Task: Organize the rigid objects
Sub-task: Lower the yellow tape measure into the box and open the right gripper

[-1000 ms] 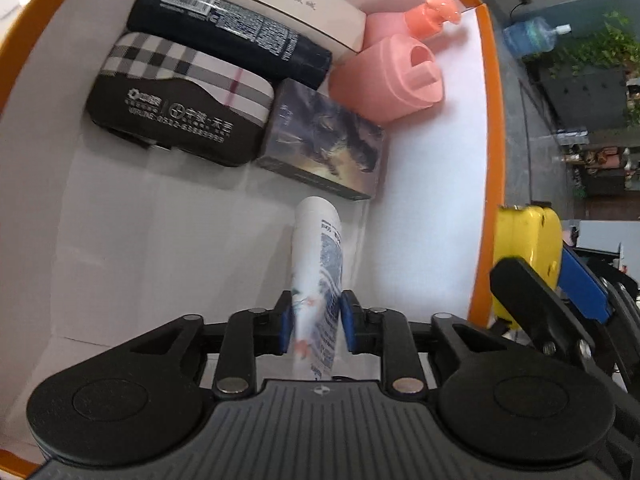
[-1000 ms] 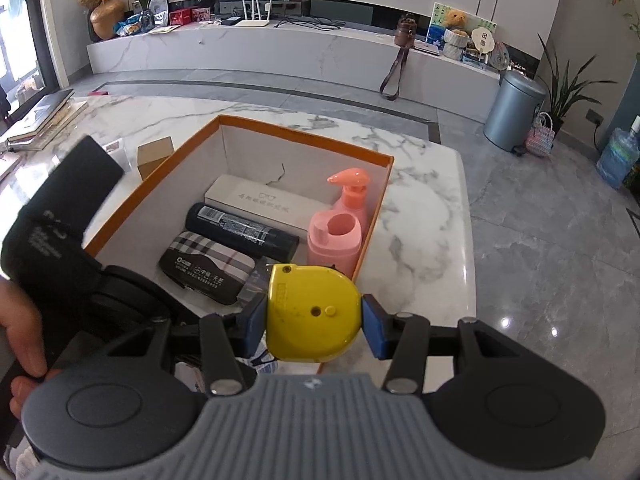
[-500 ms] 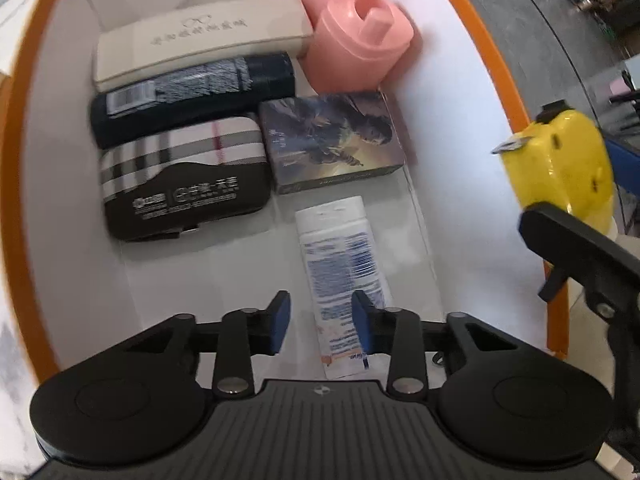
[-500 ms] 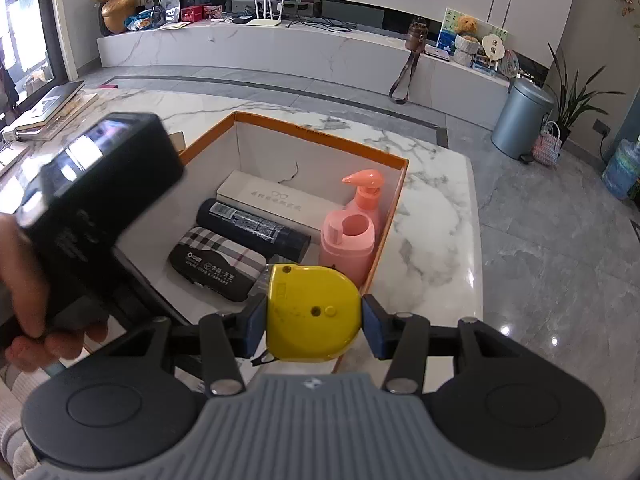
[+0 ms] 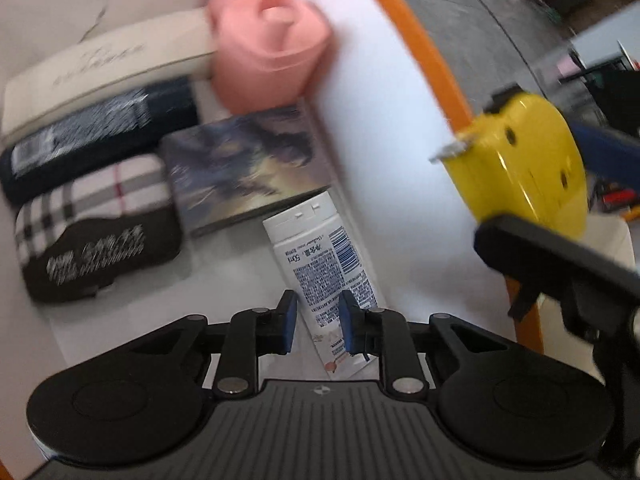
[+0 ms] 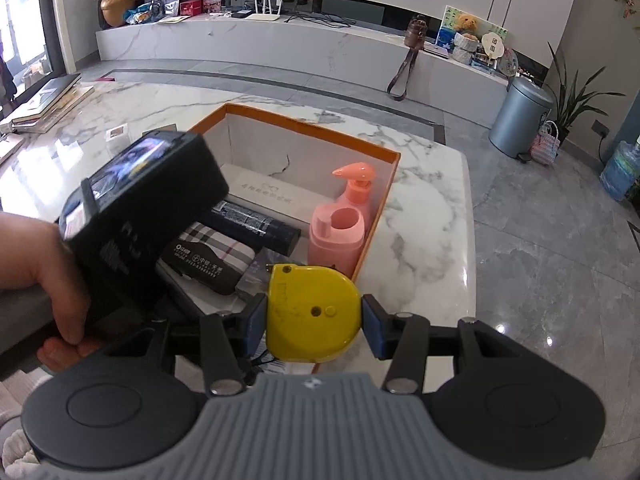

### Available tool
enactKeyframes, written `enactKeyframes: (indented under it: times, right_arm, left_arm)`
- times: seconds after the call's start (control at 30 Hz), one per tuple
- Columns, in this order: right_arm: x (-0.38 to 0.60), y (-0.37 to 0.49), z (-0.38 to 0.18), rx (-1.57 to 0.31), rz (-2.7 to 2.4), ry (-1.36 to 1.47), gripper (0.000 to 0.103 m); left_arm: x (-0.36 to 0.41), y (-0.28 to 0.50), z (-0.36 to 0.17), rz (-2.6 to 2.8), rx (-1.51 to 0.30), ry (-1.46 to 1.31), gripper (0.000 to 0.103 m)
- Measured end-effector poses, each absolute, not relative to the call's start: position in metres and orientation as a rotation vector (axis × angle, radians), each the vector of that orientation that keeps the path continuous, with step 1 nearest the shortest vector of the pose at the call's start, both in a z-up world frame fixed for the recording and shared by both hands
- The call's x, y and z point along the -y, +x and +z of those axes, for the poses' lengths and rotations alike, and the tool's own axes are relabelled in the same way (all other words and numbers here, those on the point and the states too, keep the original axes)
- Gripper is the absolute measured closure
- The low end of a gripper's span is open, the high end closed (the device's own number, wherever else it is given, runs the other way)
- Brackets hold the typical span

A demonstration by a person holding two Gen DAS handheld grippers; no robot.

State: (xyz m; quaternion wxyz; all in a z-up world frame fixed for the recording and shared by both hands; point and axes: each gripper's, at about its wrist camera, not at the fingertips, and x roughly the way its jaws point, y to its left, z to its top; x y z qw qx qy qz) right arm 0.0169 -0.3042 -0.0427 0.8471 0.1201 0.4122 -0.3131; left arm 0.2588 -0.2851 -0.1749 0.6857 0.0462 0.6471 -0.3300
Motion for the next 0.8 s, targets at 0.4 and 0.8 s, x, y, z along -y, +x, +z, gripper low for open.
enactKeyframes:
  times: [0.4, 0.8]
  right_arm:
    - [0.306, 0.018, -0.037, -0.863, -0.684, 0.284, 0.052]
    - [0.292, 0.063, -0.054, -0.982, -0.535, 0.352, 0.052]
  left_arm:
    - [0.267, 0.253, -0.163, -0.791, -1.434, 0.119, 0.079]
    - [0.204, 0.263, -0.079, -0.704, -1.138, 0.209, 0.076]
